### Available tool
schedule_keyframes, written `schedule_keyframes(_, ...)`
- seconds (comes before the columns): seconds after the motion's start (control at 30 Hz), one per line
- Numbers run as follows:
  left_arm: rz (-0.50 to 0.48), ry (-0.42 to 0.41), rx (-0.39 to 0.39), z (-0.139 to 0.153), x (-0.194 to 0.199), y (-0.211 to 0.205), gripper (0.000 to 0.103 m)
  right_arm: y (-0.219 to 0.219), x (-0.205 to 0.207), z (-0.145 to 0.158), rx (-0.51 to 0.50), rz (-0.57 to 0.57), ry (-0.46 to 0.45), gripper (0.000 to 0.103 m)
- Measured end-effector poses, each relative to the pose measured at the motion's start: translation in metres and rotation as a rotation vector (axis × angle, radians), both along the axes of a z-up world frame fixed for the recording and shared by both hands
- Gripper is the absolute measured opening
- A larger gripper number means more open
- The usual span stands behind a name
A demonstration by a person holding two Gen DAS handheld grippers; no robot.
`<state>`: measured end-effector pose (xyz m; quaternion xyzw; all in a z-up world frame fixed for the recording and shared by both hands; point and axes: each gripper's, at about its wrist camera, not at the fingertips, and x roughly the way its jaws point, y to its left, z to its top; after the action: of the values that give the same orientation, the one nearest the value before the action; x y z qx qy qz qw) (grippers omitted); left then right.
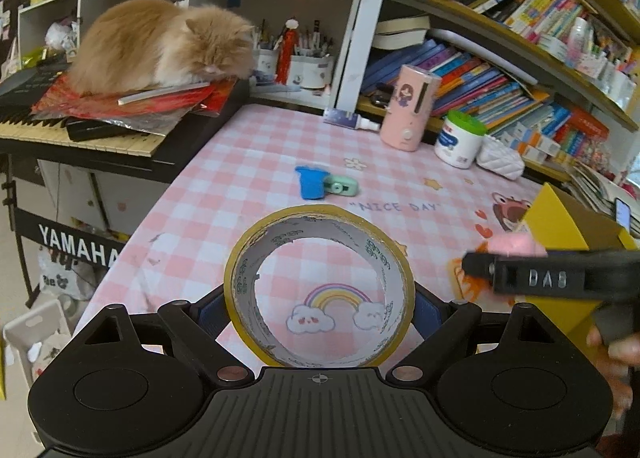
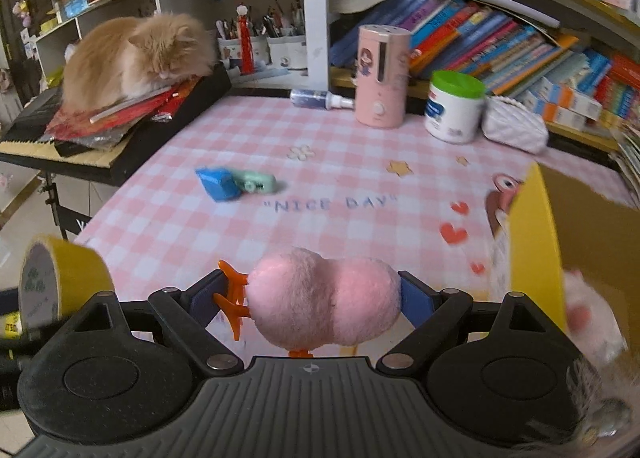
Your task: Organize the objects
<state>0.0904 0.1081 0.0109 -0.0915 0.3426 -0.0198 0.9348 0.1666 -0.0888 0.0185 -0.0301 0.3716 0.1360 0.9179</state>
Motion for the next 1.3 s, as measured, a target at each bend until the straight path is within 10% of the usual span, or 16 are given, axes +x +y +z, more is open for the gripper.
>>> schedule_keyframes(1.3, -0.374, 0.018, 0.056, -0.002, -0.118, -0.046, 0.09, -0.037, -0.188, -0.018, 0.053, -0.277, 0.074, 0.088)
